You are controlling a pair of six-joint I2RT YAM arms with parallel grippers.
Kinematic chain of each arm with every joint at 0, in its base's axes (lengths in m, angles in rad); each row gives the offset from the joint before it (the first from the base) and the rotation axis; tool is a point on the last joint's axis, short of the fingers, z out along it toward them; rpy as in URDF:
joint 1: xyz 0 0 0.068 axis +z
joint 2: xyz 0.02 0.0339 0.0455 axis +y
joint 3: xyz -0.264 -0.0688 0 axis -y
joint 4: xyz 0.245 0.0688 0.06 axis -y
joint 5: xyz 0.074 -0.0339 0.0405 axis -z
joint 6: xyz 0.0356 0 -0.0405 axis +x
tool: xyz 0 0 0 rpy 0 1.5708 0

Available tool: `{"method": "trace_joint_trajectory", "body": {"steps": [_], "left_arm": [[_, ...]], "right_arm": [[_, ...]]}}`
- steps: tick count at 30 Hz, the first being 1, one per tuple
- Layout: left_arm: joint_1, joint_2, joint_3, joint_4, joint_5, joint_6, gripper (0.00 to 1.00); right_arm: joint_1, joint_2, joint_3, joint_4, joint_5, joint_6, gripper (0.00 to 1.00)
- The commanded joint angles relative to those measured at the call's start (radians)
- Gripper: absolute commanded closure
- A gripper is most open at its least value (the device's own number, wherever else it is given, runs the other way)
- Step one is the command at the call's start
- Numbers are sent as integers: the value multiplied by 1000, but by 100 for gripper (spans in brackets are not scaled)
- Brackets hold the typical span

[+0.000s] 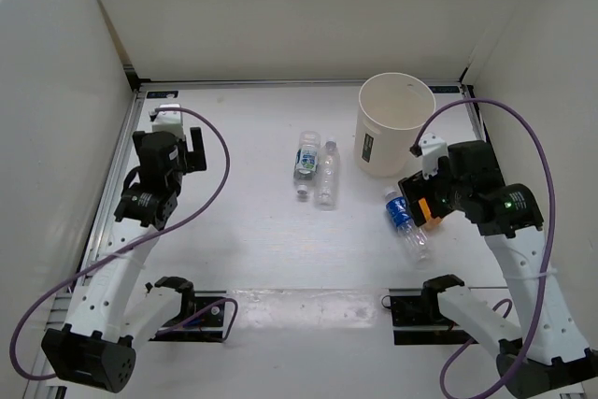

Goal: Put the plastic bottles in the bin

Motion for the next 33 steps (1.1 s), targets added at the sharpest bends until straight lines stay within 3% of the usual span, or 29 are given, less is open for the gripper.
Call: {"method": "trace_joint_trajectory", "body": {"steps": [1, 17, 23, 33], "left_arm": [[0, -16, 47, -37, 52, 23, 0], [2, -57, 12, -103, -60, 16, 0], [2, -63, -10, -121, -77, -20, 0], [2, -60, -21, -159, -87, -43, 0]], "right_arm": [[-35, 5, -12, 48, 82, 48, 10], [-514, 193, -94, 104, -232, -165, 10], [-533, 259, -156, 111, -303, -254, 10], [-544, 463, -138, 227, -205, -309, 10]]}}
